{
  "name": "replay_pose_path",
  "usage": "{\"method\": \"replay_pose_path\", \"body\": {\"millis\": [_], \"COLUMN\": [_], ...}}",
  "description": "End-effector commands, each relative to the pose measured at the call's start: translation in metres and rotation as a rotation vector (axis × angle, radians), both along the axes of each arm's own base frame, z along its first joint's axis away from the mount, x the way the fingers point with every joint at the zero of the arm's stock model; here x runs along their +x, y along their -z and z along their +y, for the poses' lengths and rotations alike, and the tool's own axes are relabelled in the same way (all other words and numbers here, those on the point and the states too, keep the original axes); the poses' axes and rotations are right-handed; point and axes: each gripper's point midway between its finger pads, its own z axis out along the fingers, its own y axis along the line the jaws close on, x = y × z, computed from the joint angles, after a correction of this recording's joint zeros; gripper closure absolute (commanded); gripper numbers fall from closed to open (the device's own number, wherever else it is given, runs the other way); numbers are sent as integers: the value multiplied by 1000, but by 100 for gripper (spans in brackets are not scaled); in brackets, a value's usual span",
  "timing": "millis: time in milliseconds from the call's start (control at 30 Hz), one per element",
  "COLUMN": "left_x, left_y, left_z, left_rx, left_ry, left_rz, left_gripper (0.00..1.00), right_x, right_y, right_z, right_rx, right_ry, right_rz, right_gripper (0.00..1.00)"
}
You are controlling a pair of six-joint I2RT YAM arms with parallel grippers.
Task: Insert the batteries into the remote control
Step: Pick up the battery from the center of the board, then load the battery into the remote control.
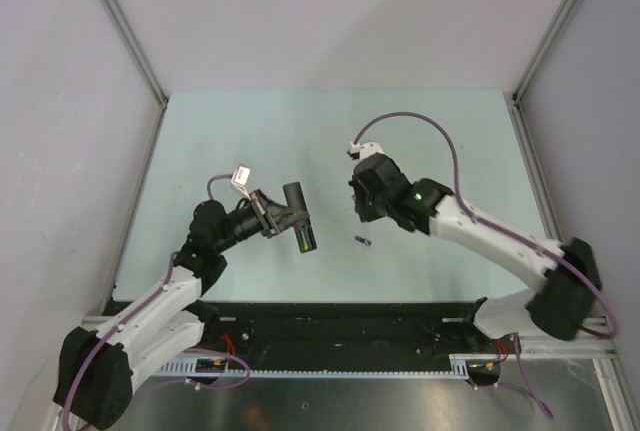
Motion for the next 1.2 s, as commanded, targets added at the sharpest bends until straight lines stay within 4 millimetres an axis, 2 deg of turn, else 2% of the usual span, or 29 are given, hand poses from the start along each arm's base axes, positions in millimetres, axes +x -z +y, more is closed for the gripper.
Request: {"method": "replay_pose_path", "body": {"millis": [0,133,200,267,367,567,767,933,1167], "left_x": [25,40,46,49,52,43,31,26,20], "left_y": [-36,-41,-42,-47,-44,-36,-40,-43,-44], "left_z": [2,7,9,8,4,-3,-8,-11,-12], "left_rx": [-28,2,8,9,7,-3,-30,-40,-51], "left_ry": [-83,-149,-172,-174,-163,-122,-82,-54,-34], "left_rz": [-91,-148,-161,-177,-158,-153,-162,-168,-162], "left_gripper": [100,100,100,100,100,100,100,100,100], "right_x": [-63,-100,-109,-118,-127,-117,-112,-111,-106], "right_y": [-50,-75,-80,-86,-94,-86,-85,-92,-91], "right_z": [19,32,33,42,57,78,97,105,110], "right_rx": [111,207,219,241,290,289,303,329,316], "right_ry": [-128,-217,-223,-248,-290,-301,-332,-347,-343], "right_rz": [-5,14,26,32,41,40,50,39,34], "right_gripper": [100,100,100,100,100,100,100,100,100]}}
